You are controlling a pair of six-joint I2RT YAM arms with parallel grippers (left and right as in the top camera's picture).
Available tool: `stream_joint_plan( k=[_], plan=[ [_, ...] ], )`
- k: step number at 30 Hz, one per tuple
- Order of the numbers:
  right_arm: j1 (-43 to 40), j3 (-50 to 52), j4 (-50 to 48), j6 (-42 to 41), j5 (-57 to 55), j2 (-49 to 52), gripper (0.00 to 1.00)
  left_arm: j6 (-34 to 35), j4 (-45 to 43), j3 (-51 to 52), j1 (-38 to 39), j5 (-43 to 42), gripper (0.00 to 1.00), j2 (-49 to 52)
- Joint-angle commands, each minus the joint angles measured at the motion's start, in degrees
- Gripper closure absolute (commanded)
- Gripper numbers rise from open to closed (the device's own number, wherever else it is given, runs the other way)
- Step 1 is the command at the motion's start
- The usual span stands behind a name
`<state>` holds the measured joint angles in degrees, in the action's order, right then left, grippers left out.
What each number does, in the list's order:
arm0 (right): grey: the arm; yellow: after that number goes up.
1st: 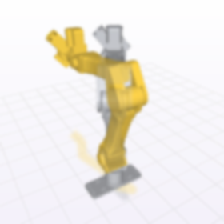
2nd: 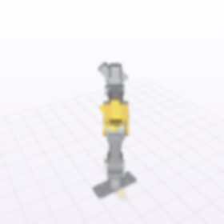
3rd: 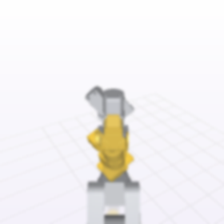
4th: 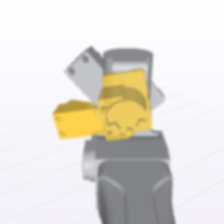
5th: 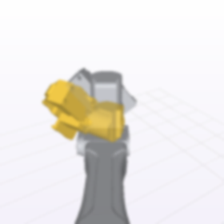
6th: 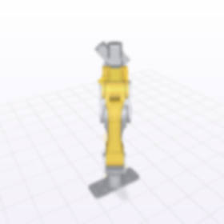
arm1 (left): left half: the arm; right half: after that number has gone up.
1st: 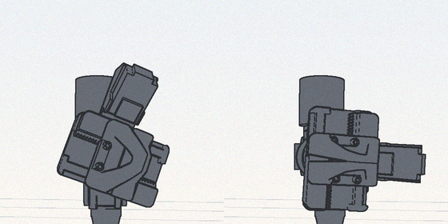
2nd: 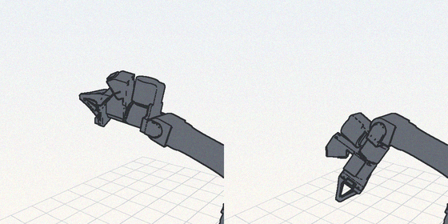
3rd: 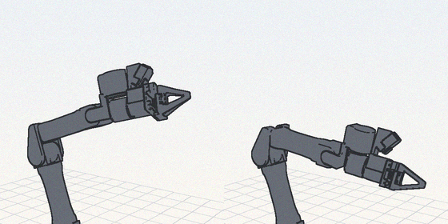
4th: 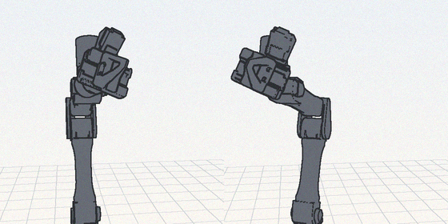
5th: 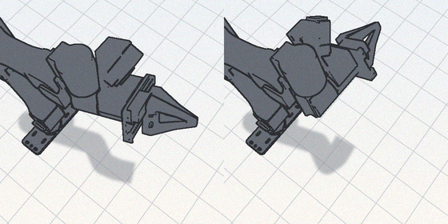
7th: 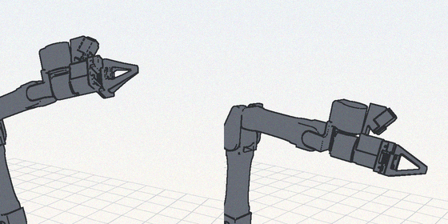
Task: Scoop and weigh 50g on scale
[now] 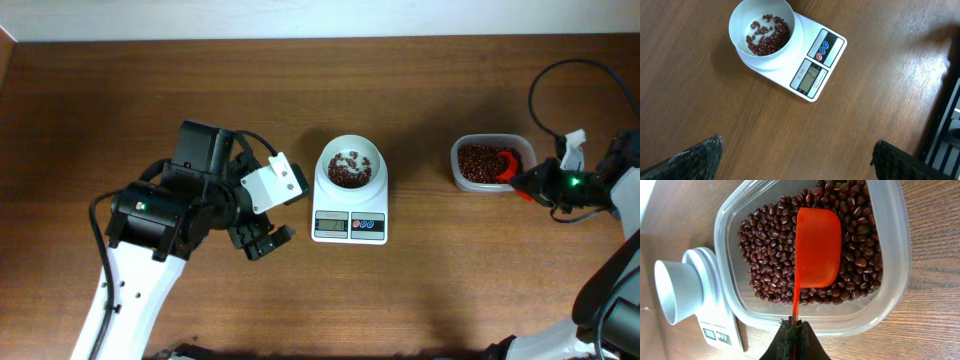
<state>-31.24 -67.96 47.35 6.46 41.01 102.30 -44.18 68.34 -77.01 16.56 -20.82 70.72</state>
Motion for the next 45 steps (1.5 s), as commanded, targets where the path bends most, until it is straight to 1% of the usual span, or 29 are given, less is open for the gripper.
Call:
stream_joint_plan(
  k=[1,17,31,45],
  plan=[
    [-1.1,0.5,0.0,0.8,5.0,0.5,0.96,-1.1,0.1,-0.9,-0.3,-0.8,0.01,-0.2],
    [-1.1,0.5,0.3,0.8,7.3,0.3,0.96,-1.1,0.1,-0.9,-0.3,-0.8,0.01,-0.2],
    [-1.1,0.5,1.3,0.8,7.3,-5.6,0.96,-1.1,0.1,-0.9,-0.3,-0.8,0.01,-0.2],
    [-1.1,0.5,2.4,-0.9,8.5,-5.8,0.96,-1.1,0.1,-0.9,-0.3,-0.8,0.01,-0.2]
  ],
)
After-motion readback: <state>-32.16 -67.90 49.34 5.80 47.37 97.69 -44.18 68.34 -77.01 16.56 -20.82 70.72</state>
